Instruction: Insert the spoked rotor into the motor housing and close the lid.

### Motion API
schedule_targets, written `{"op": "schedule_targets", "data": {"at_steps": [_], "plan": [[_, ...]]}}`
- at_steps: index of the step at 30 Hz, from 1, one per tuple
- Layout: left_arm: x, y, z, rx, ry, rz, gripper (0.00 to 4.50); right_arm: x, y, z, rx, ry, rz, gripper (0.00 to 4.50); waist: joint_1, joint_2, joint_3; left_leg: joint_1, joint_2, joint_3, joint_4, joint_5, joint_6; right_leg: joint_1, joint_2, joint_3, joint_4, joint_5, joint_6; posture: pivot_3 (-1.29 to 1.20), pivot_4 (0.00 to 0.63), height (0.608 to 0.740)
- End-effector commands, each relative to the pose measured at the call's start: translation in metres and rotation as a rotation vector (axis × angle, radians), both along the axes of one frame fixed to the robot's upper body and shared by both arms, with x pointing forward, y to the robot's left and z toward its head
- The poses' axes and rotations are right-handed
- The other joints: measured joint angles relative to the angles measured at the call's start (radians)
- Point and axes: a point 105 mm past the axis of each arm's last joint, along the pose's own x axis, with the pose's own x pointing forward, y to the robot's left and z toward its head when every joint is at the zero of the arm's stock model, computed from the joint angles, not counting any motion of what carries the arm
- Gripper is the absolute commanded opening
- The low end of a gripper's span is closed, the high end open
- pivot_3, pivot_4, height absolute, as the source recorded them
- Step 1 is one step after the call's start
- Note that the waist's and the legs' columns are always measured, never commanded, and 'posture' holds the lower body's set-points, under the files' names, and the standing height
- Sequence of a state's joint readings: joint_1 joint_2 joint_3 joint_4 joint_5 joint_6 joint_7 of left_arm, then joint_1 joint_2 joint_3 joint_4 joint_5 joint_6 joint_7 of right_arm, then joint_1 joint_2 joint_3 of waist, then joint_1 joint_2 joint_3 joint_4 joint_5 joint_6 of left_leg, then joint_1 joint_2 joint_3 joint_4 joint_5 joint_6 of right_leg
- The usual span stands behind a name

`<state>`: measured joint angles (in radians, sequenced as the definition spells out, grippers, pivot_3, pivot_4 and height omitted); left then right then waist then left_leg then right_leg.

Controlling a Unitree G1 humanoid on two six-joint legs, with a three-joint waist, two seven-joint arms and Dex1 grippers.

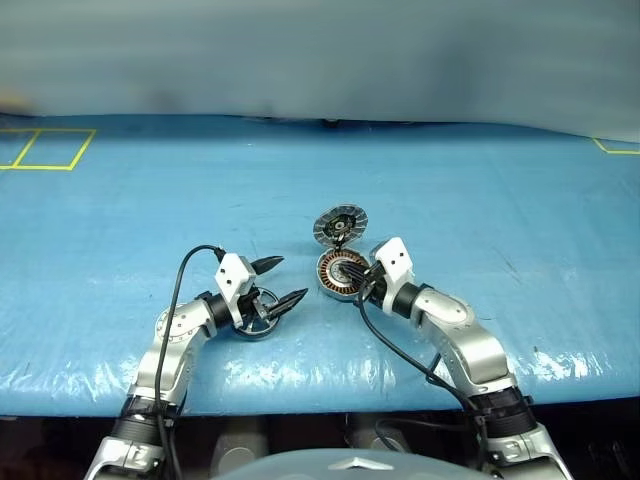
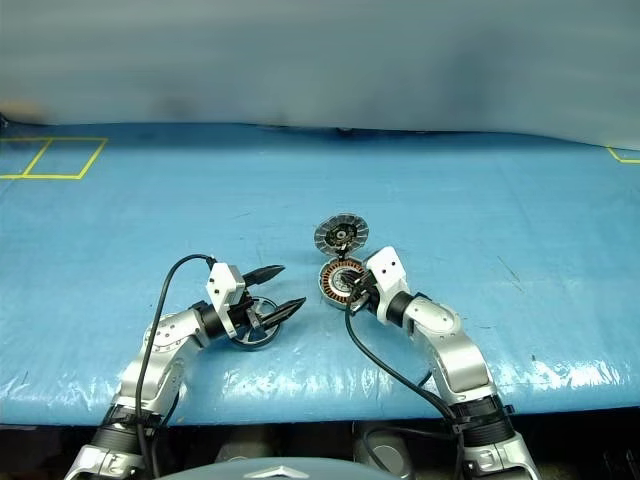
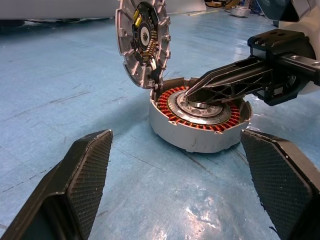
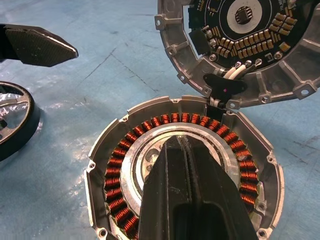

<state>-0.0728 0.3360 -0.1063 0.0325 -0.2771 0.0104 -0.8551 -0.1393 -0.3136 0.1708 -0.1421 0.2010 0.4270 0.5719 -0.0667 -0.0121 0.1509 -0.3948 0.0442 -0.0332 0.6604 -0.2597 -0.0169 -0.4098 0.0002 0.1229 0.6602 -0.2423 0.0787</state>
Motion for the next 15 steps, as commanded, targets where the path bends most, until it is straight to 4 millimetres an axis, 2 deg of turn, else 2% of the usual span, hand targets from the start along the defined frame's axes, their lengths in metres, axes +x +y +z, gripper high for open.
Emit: {"op": "schedule_targets", "data": {"at_steps": [1,5,11,15], "plan": [[-0.001,-0.002,0.001,0.004,-0.012,-0.008,4.34,-0.004,0.003,-0.012,-0.074,0.027,0.023,0.03,-0.001,0.000,0.000,0.000,0.000,0.000,0.000,0.000,0.000,0.000,0.000,0.000,0.000,0.000,0.000,0.00,0.150,0.740],[-0.001,-0.001,0.001,0.004,-0.009,-0.004,4.34,-0.004,0.002,-0.023,-0.158,0.035,0.026,0.03,-0.002,-0.001,-0.001,0.001,0.000,0.000,0.000,0.000,0.000,0.001,0.000,0.000,0.000,0.000,-0.001,0.00,0.150,0.740],[-0.002,0.000,0.000,0.006,-0.004,0.000,4.34,-0.001,0.000,-0.021,-0.182,0.012,0.022,0.03,-0.003,-0.002,-0.002,0.002,0.000,0.000,0.001,0.000,0.000,0.001,0.000,0.000,0.000,-0.001,-0.002,0.00,0.150,0.740],[-0.002,0.000,-0.001,0.007,-0.002,-0.001,4.34,0.000,0.009,0.013,0.042,-0.044,0.022,0.03,-0.003,-0.002,-0.001,0.002,0.000,0.000,0.001,0.000,0.000,0.001,0.000,0.000,0.000,-0.001,-0.002,0.00,0.150,0.740]]}}
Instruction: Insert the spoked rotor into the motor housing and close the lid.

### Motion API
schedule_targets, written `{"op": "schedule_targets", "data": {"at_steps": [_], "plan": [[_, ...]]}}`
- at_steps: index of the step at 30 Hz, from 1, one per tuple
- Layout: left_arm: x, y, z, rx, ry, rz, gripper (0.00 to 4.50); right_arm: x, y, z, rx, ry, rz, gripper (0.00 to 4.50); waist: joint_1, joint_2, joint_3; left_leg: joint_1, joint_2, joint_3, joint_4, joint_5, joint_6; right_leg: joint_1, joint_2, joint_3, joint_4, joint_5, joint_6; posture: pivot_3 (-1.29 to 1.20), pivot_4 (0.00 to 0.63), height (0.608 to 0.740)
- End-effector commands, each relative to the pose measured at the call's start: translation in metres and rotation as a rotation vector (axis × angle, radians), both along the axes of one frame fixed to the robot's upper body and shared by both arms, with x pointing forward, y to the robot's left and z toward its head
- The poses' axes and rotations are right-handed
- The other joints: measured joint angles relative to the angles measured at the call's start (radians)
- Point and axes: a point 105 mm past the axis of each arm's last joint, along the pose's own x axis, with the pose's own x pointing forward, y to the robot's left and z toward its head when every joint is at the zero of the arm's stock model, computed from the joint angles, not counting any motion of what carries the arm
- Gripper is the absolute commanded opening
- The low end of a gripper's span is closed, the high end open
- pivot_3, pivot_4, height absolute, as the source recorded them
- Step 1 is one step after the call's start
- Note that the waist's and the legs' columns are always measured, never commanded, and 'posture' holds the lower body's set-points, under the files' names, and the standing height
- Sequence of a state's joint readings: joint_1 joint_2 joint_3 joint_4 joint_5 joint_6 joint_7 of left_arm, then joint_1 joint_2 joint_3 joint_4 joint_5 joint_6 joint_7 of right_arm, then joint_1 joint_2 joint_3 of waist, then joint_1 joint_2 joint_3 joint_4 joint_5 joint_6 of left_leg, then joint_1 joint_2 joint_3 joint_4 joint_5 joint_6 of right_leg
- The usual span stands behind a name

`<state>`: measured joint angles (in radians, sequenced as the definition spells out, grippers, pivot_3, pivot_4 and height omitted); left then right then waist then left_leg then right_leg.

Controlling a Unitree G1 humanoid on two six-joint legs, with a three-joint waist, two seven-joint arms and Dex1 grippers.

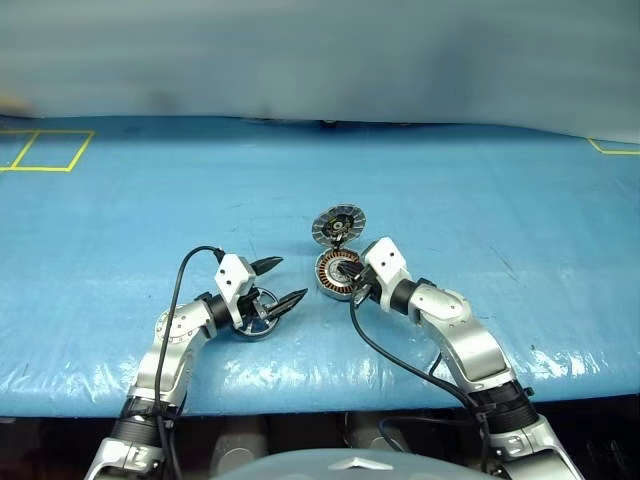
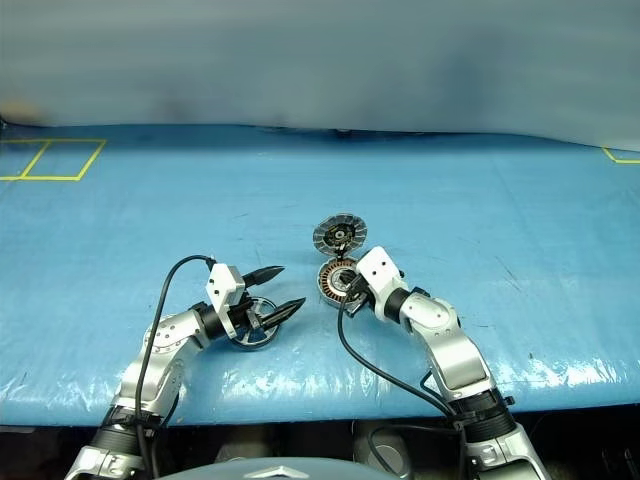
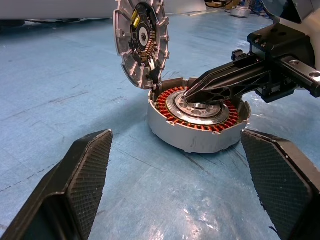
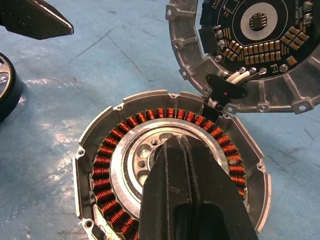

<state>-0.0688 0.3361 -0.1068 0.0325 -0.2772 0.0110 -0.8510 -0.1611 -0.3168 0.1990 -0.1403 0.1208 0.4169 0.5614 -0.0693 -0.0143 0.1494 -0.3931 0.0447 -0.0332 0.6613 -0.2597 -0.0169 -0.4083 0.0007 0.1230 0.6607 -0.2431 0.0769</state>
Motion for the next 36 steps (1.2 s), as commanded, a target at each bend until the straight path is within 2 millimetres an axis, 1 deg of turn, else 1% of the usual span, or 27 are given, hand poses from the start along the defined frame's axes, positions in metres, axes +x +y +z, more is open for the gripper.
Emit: {"op": "schedule_targets", "data": {"at_steps": [1,4,7,13,20,29,33,36], "plan": [[-0.002,-0.001,0.000,0.007,-0.005,-0.007,4.34,-0.004,0.007,0.017,0.151,-0.010,0.024,0.03,0.000,0.000,0.000,0.000,0.000,0.000,0.000,0.000,0.000,0.000,0.000,0.000,0.000,0.000,0.000,0.00,0.150,0.740],[-0.002,-0.001,-0.001,0.008,-0.002,-0.010,4.34,-0.006,0.010,0.027,0.197,-0.022,0.045,0.03,0.001,0.001,0.001,-0.001,0.000,0.000,-0.001,0.000,0.000,-0.001,0.000,0.000,0.000,0.001,0.001,0.00,0.150,0.740],[-0.001,-0.002,-0.001,0.009,-0.001,-0.011,4.34,-0.007,0.011,0.028,0.193,-0.022,0.053,0.03,0.003,0.001,0.001,-0.001,0.000,0.000,-0.002,0.000,0.000,-0.002,0.000,0.000,0.000,0.001,0.001,0.00,0.150,0.740],[-0.001,-0.002,-0.001,0.011,-0.001,-0.013,4.34,-0.006,0.007,0.018,0.140,-0.004,0.039,0.03,0.004,0.001,0.001,-0.001,0.000,0.000,-0.002,0.000,0.000,-0.002,0.000,0.000,0.000,0.001,0.001,0.00,0.150,0.740],[-0.001,-0.001,-0.002,0.013,0.001,-0.008,4.34,-0.007,0.003,-0.003,0.032,0.039,0.029,0.03,0.003,0.001,0.001,-0.001,0.000,0.000,-0.002,0.000,0.000,-0.002,0.000,0.000,0.000,0.000,0.001,0.00,0.150,0.740],[-0.002,-0.001,-0.002,0.012,0.004,-0.007,4.34,-0.001,-0.009,-0.017,-0.129,0.038,-0.024,0.03,0.004,0.000,0.000,-0.001,0.000,0.000,0.000,0.000,0.000,0.000,0.000,0.000,0.000,0.000,0.000,0.00,0.150,0.740],[-0.002,-0.001,-0.002,0.012,0.005,-0.010,4.34,-0.001,-0.017,-0.028,-0.203,0.086,-0.052,0.03,0.009,-0.001,0.000,-0.001,-0.001,0.000,0.000,0.000,0.000,0.000,-0.001,0.000,-0.001,0.000,0.000,0.00,0.150,0.740],[-0.002,-0.001,-0.003,0.013,0.005,-0.009,4.34,-0.002,-0.023,-0.032,-0.214,0.105,-0.070,0.03,0.014,-0.001,-0.001,-0.001,-0.001,0.000,0.000,0.000,0.000,0.000,-0.001,0.000,-0.001,0.000,0.000,0.00,0.150,0.740]]}}
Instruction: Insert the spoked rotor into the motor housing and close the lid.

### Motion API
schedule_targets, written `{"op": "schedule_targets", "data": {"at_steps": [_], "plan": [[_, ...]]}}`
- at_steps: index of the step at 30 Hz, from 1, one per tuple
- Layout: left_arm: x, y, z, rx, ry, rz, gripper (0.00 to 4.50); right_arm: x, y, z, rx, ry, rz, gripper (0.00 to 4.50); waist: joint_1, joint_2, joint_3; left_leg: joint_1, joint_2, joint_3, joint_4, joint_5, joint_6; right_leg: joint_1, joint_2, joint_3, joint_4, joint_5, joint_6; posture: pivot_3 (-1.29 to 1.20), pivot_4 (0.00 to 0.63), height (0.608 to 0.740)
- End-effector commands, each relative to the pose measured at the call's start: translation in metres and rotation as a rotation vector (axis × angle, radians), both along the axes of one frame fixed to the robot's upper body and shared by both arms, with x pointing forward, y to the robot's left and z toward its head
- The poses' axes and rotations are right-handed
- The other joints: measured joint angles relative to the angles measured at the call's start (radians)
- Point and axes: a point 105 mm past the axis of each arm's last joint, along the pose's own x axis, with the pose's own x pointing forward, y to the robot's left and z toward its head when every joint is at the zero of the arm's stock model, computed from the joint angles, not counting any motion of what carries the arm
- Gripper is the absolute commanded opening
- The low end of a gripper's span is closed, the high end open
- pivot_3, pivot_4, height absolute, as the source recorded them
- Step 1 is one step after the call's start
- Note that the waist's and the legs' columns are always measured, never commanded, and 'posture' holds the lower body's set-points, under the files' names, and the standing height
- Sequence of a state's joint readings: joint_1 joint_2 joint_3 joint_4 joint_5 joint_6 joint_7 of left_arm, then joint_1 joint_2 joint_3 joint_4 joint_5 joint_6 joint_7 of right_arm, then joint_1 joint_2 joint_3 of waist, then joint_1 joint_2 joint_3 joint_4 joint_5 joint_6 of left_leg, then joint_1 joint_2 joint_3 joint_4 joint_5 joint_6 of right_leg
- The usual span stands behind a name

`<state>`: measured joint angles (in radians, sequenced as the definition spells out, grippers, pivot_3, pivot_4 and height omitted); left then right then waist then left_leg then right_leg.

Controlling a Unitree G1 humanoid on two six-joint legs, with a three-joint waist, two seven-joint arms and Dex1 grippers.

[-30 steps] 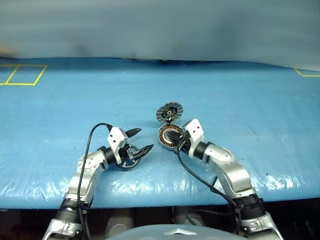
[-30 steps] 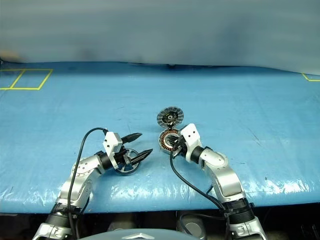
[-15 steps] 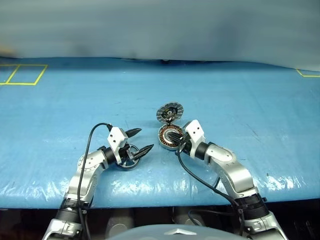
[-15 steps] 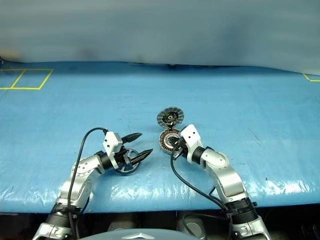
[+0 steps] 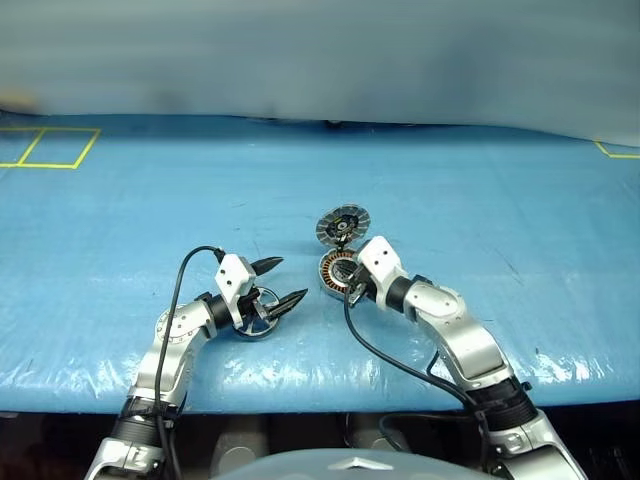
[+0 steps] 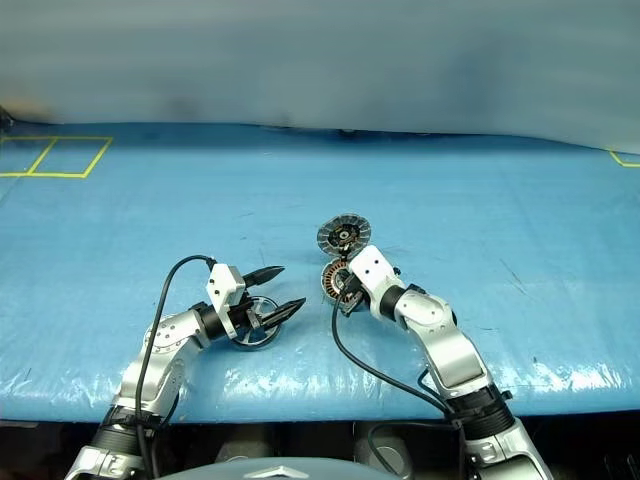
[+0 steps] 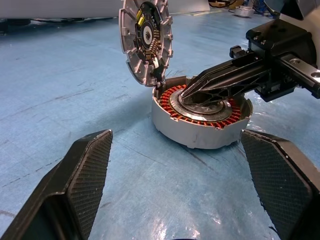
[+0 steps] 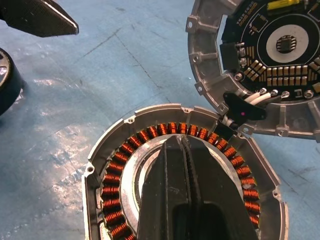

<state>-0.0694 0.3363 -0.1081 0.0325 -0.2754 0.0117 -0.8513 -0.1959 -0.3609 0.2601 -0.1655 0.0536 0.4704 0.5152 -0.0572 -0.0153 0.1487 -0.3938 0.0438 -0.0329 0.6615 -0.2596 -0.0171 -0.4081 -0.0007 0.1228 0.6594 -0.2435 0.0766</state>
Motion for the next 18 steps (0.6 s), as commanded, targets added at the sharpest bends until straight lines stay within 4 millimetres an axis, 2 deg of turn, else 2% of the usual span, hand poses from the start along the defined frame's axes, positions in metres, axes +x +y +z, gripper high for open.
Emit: {"op": "schedule_targets", "data": {"at_steps": [1,7,13,18], "plan": [[-0.002,-0.001,-0.003,0.012,0.005,-0.007,4.34,-0.008,-0.023,-0.032,-0.084,0.129,-0.069,0.03,0.002,-0.001,0.000,0.000,0.000,0.000,0.000,0.000,0.000,0.000,0.000,0.000,0.000,0.000,0.000,0.00,0.150,0.740],[-0.002,0.000,-0.003,0.013,0.005,-0.003,4.34,-0.017,-0.029,-0.040,-0.098,0.170,-0.068,0.03,0.007,-0.002,-0.002,0.000,0.000,0.000,0.000,0.000,0.000,0.001,0.000,0.000,0.000,0.000,0.000,0.00,0.150,0.740],[-0.001,0.000,-0.003,0.013,0.004,-0.001,4.34,-0.030,-0.020,-0.038,-0.047,0.195,-0.007,0.03,0.020,-0.002,-0.002,0.000,0.000,0.000,-0.001,0.000,0.000,0.001,-0.001,0.000,-0.001,-0.001,-0.001,0.00,0.150,0.740],[-0.001,-0.001,-0.003,0.013,0.005,-0.005,4.34,-0.022,-0.030,-0.033,-0.018,0.161,-0.092,0.03,0.020,-0.002,-0.003,0.000,0.000,0.000,-0.001,0.000,0.000,0.000,0.000,-0.001,-0.001,-0.001,-0.001,0.00,0.150,0.740]]}}
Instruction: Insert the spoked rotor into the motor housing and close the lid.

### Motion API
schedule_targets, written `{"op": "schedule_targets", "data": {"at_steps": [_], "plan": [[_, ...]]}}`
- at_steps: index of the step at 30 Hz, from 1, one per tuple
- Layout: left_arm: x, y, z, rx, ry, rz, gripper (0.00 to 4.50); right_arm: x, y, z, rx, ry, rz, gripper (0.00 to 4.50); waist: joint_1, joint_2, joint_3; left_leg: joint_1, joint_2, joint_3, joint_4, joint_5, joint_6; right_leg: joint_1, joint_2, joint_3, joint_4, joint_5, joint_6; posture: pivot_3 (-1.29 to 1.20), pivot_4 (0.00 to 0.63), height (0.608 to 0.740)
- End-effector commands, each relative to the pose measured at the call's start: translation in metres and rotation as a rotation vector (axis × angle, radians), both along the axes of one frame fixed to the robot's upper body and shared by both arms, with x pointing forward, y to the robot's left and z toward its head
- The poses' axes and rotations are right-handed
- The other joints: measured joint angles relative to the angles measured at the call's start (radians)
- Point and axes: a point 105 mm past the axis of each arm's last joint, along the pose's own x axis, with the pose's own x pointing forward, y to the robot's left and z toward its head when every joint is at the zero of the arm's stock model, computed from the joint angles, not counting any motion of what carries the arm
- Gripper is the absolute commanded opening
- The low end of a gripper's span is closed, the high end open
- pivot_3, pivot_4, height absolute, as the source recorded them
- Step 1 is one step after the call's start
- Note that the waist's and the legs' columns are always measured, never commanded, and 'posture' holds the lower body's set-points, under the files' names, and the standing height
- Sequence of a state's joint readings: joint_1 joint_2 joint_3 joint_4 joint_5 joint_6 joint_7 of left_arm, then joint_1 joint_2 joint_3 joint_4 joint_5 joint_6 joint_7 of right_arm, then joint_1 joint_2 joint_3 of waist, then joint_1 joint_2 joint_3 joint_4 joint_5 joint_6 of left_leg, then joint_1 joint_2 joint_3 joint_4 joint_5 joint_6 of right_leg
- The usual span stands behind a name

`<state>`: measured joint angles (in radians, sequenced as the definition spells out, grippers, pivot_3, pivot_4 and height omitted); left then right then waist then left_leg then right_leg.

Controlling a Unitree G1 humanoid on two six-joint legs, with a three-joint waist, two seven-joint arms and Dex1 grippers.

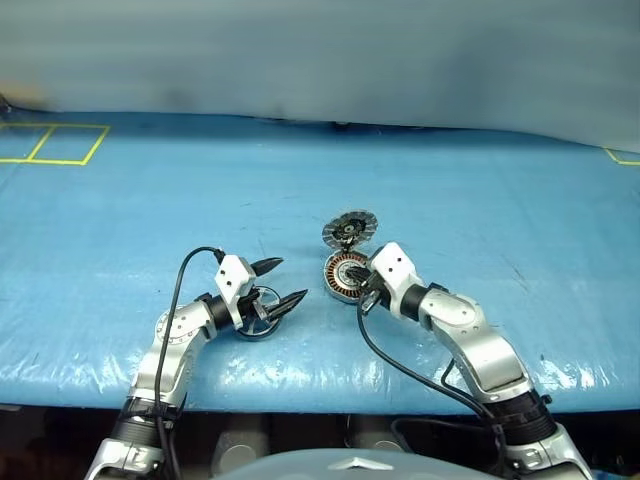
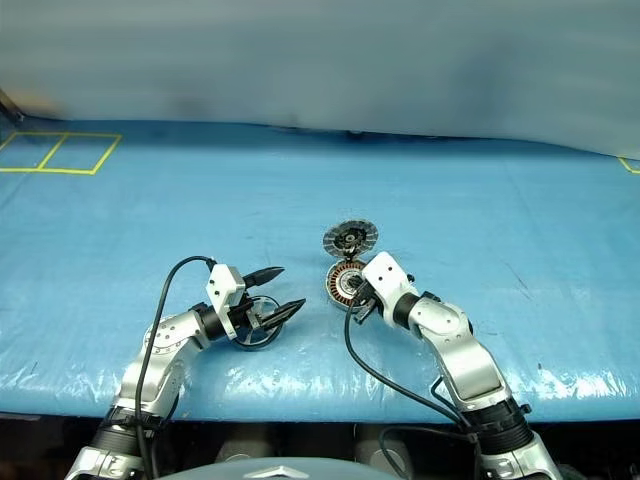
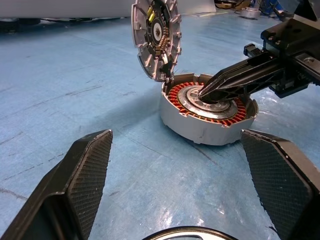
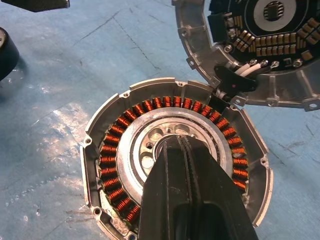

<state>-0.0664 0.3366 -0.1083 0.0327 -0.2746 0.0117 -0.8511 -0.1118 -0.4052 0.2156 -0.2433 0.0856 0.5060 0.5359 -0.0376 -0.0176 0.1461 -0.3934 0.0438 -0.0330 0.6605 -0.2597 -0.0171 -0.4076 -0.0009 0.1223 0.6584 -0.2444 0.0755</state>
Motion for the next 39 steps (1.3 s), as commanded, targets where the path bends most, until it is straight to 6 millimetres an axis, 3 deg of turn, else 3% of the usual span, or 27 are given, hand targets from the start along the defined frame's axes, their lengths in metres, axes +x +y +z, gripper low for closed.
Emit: {"op": "schedule_targets", "data": {"at_steps": [1,7,14,24,36,39], "plan": [[-0.001,-0.001,-0.002,0.012,0.003,-0.007,4.34,-0.006,-0.013,-0.026,-0.019,0.109,-0.073,0.03,0.000,0.000,0.000,0.000,0.000,0.000,0.000,0.000,0.000,0.000,0.000,0.000,0.000,0.000,0.000,0.00,0.150,0.740],[-0.001,-0.001,-0.003,0.013,0.004,-0.008,4.34,-0.009,-0.002,-0.005,0.079,0.055,-0.005,0.03,0.000,0.000,0.000,-0.001,0.000,0.000,0.000,0.000,0.000,0.000,0.000,0.000,0.000,0.000,0.000,0.00,0.150,0.740],[-0.001,0.002,0.000,0.003,-0.001,-0.002,4.34,-0.006,0.011,0.035,0.244,-0.043,0.037,0.03,-0.006,0.002,0.003,-0.001,0.000,0.000,0.000,0.000,0.000,-0.002,0.000,0.000,0.000,0.000,0.000,0.00,0.150,0.740],[-0.005,0.016,0.021,0.058,-0.006,-0.093,4.34,-0.015,0.007,0.039,0.251,-0.065,0.108,0.03,-0.013,0.002,0.006,-0.002,0.001,0.000,-0.002,0.000,0.000,-0.004,0.001,0.000,0.001,-0.001,-0.001,0.00,0.150,0.740],[0.001,0.032,0.073,0.270,-0.142,-0.261,4.34,-0.019,0.010,0.030,0.251,-0.050,0.116,0.03,-0.017,0.002,0.009,-0.004,0.001,0.001,-0.003,0.000,0.000,-0.005,0.000,0.000,0.000,-0.001,-0.002,0.00,0.150,0.740],[-0.007,0.035,0.078,0.346,-0.135,-0.344,3.45,-0.021,0.009,0.027,0.248,-0.043,0.110,0.00,-0.021,0.002,0.010,-0.004,0.001,0.000,-0.005,0.000,0.000,-0.006,0.000,0.000,0.001,-0.001,-0.001,0.00,0.150,0.740]]}}
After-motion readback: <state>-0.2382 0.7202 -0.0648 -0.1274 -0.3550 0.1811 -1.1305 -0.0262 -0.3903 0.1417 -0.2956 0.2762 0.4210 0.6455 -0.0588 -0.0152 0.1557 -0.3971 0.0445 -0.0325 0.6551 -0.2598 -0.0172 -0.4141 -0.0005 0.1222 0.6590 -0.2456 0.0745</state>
